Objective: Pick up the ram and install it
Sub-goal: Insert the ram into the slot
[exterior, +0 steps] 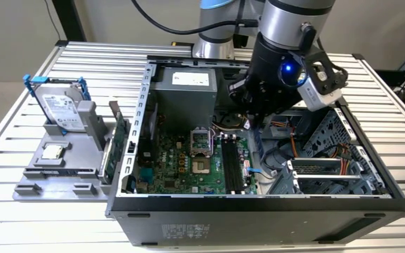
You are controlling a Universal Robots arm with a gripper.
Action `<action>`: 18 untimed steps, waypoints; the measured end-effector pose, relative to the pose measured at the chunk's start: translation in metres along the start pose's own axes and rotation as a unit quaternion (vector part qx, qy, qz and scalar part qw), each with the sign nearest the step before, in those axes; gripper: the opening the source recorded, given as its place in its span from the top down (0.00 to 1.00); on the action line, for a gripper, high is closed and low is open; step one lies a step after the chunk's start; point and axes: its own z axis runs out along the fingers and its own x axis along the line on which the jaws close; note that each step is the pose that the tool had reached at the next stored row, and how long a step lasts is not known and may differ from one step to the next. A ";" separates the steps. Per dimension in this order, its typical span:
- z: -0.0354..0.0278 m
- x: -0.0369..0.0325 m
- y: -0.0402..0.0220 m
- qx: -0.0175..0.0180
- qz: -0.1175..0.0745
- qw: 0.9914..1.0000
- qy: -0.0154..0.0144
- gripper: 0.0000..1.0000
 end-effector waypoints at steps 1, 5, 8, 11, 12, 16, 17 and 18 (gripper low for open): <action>0.0018 0.0000 0.0000 0.000 0.000 1.000 0.000 1.00; 0.0086 0.0002 0.0000 0.000 0.000 1.000 0.000 1.00; 0.0137 0.0005 0.0001 0.000 0.000 1.000 0.000 1.00; 0.0188 0.0007 0.0001 0.000 0.000 1.000 0.000 1.00; 0.0206 0.0008 0.0002 0.000 0.000 1.000 0.000 1.00; 0.0279 0.0009 0.0006 0.000 0.000 1.000 0.000 1.00; 0.0297 0.0009 0.0010 0.000 0.000 1.000 0.000 1.00; 0.0316 0.0010 0.0016 0.000 0.000 1.000 0.000 1.00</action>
